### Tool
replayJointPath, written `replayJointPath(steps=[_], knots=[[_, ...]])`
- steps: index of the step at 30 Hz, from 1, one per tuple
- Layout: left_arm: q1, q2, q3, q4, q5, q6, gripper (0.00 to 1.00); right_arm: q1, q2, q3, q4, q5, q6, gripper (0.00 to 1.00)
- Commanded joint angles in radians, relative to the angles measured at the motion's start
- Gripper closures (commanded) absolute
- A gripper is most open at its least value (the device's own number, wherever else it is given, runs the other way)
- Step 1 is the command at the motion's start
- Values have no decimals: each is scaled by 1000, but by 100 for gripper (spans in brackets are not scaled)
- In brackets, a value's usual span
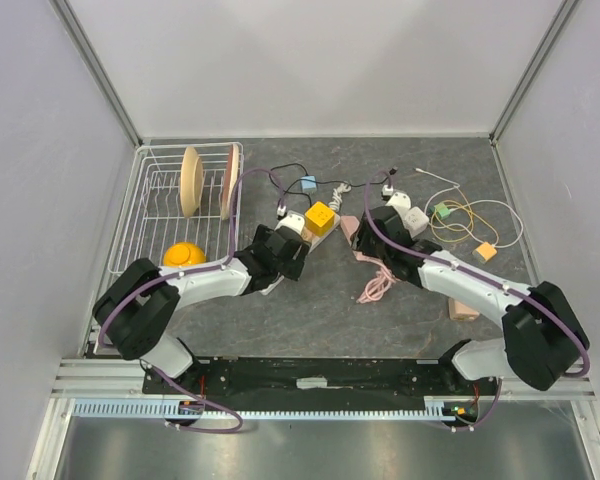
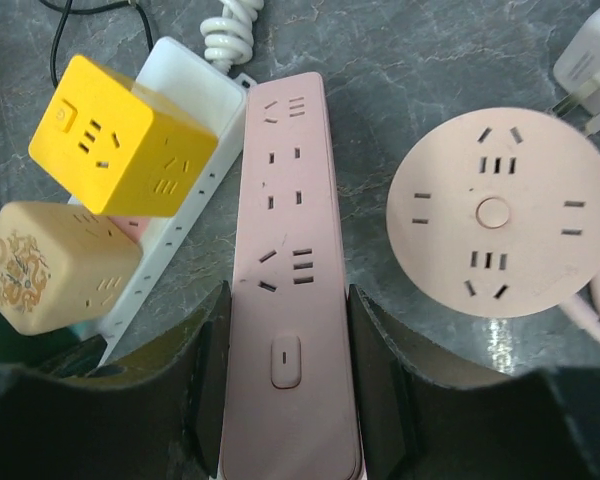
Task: Insert the plug
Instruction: Place the socket at the center of the board.
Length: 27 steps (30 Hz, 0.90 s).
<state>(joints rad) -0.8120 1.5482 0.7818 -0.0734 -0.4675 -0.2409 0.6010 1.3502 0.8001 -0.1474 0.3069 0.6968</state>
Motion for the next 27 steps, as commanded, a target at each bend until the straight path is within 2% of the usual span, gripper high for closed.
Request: replayJointPath(steps=[1,4,8,10,11,13,14,20,22,27], knots=[[19,4,50,103,-22,35,6,81,66,-85,-11,158,104,100],[19,-19,50,107,-8,38,6,120,128,-88,12,198,133,100],[20,-59,48,107,3,41,5,157,227,-44,17,178,155,100],[20,-88,51,101,18,48,5,184,259,-15,5,160,156,90],[20,-102,48,100,23,48,5,193,262,-7,-12,159,153,81],[20,-140,42,95,41,46,5,217,265,10,-23,140,145,70],[20,-151,39,95,46,45,5,217,264,13,-38,133,130,61],[19,-261,19,51,87,23,5,220,228,56,-96,74,57,32],[20,-287,16,41,105,18,5,220,207,74,-122,61,14,26],[20,-372,10,14,133,18,5,220,213,120,-176,-12,-48,19]])
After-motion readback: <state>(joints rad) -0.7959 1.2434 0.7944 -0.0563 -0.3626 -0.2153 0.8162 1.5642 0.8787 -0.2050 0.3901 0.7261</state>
